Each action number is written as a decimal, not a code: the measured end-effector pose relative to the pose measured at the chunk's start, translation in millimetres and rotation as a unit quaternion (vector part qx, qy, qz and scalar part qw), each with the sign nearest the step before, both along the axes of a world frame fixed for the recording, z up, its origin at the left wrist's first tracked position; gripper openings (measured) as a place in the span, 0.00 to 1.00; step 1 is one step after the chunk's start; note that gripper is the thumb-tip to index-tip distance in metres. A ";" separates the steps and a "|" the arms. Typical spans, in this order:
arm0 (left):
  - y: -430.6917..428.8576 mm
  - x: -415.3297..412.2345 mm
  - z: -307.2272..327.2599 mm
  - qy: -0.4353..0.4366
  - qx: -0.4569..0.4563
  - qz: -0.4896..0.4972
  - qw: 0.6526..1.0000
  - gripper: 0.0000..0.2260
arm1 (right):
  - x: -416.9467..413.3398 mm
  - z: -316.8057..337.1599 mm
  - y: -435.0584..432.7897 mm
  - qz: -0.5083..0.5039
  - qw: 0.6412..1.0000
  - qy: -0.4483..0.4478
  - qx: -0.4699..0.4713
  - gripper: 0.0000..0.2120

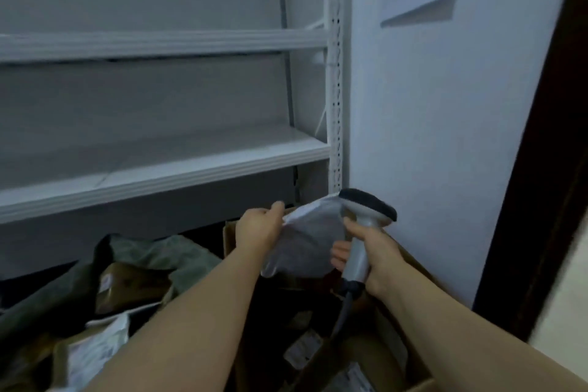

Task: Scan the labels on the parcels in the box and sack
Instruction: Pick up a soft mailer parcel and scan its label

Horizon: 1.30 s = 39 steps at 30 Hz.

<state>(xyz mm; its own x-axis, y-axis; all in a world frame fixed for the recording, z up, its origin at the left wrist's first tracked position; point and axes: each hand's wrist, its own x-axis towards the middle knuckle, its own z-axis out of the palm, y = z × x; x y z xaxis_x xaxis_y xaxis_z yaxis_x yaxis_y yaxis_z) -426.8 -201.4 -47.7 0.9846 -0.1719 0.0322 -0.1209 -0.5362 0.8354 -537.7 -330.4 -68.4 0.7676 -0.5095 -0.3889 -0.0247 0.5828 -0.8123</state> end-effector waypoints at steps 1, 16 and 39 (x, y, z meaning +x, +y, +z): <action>5.8 -8.4 9.0 -0.007 0.006 -0.002 1.000 0.20 | -4.0 8.8 7.2 -0.001 1.000 -0.022 0.008 0.19; 69.9 -49.6 39.3 0.027 0.013 -0.198 0.980 0.28 | -7.3 19.6 65.6 0.065 0.997 0.043 -0.026 0.30; 81.8 -27.1 -5.6 0.299 -0.386 0.015 0.873 0.12 | -34.1 23.9 45.9 0.049 0.988 -0.027 -0.141 0.20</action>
